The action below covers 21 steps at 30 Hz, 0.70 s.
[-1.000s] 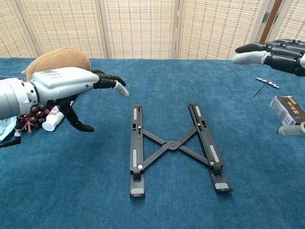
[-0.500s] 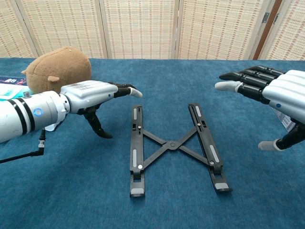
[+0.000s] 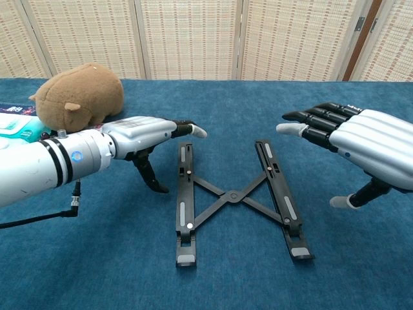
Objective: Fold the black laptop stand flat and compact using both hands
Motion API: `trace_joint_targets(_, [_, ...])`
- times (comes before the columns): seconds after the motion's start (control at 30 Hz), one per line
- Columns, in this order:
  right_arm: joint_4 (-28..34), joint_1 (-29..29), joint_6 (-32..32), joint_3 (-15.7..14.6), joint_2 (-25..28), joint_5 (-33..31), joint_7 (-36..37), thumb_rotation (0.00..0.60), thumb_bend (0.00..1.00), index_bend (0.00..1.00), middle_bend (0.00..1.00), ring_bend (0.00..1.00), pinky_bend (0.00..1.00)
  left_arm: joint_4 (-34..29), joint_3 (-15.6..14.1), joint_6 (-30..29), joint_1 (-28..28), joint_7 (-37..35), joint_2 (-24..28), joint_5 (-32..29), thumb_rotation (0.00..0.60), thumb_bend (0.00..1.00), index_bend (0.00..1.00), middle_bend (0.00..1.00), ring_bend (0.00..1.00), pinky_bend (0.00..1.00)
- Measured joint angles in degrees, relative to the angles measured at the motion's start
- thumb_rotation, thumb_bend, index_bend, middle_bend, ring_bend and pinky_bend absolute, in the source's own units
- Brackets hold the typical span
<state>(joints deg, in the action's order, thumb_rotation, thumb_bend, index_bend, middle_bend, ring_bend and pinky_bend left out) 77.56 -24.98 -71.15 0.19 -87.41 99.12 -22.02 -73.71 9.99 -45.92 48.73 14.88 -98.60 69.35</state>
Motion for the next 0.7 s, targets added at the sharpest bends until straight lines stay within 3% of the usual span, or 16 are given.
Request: trace_joint_targets(0.7, [-7.61, -1.78, 0.48, -0.84, -5.88, 0.72, -0.53, 0.600, 0.00, 0.00, 0.00, 0.00, 0.00, 7.21, 0.95, 1.83, 2.96, -2.14, -3.85, -1.03, 0.600, 0.12, 0.08, 0.03, 0.06, 0.00])
